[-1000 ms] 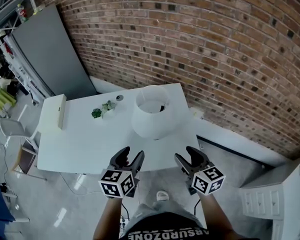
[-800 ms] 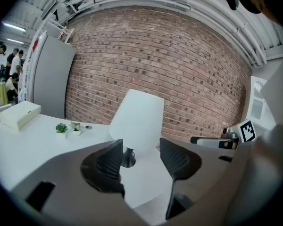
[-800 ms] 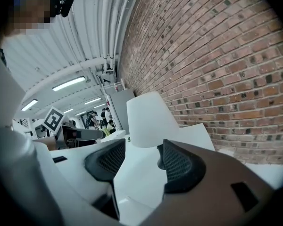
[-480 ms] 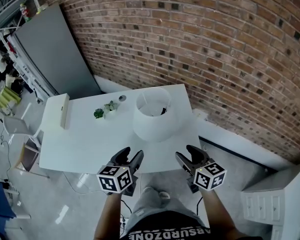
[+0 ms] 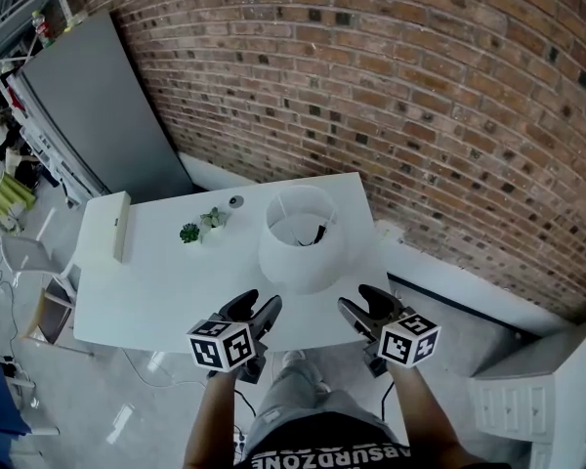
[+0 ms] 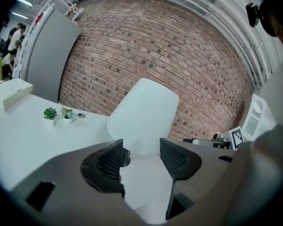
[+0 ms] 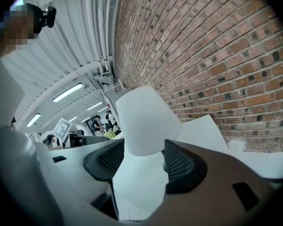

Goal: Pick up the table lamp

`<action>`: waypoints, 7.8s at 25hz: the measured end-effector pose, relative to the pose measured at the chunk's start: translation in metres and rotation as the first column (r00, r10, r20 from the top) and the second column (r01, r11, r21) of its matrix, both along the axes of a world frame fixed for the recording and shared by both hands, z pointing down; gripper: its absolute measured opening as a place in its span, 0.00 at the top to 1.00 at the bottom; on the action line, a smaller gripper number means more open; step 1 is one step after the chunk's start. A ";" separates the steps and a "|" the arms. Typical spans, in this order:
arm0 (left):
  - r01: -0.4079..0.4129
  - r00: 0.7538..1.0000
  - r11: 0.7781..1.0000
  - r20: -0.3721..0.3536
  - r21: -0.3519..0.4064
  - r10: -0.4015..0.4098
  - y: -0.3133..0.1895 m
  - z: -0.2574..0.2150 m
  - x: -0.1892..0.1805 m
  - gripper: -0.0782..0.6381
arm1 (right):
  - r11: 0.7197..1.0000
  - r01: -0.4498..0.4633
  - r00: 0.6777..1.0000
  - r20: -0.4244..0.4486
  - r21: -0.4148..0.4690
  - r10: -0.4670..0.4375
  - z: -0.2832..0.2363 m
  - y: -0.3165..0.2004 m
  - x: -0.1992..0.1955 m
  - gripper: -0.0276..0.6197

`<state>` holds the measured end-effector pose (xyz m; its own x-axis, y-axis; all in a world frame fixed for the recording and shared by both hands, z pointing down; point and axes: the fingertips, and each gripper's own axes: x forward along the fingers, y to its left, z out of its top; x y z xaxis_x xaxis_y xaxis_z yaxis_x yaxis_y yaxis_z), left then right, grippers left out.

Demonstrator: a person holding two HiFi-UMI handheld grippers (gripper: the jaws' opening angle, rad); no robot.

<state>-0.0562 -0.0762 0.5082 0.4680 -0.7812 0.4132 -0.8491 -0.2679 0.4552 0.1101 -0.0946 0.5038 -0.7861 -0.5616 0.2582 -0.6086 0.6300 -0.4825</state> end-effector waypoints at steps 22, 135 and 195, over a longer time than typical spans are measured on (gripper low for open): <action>-0.093 0.970 0.987 -0.234 -0.134 0.060 -0.052 0.034 -0.029 0.57 | 0.977 -0.026 0.992 0.116 -0.213 0.052 0.024 -0.059 -0.010 0.50; -0.396 0.502 0.910 -0.801 0.124 0.328 -0.141 -0.003 -0.046 0.70 | 0.952 0.175 0.839 0.544 -0.251 -0.010 0.004 -0.122 -0.052 0.76; -0.394 0.564 0.835 -0.616 0.385 0.550 -0.155 -0.119 -0.044 0.70 | 0.988 0.148 0.862 0.485 0.039 -0.148 -0.107 -0.138 -0.050 0.74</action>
<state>-0.1006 -0.2312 0.3891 0.8717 -0.3840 -0.3046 -0.0431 -0.6790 0.7328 0.0598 -0.2323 0.3971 -0.8858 -0.4288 -0.1776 -0.1973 0.6942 -0.6922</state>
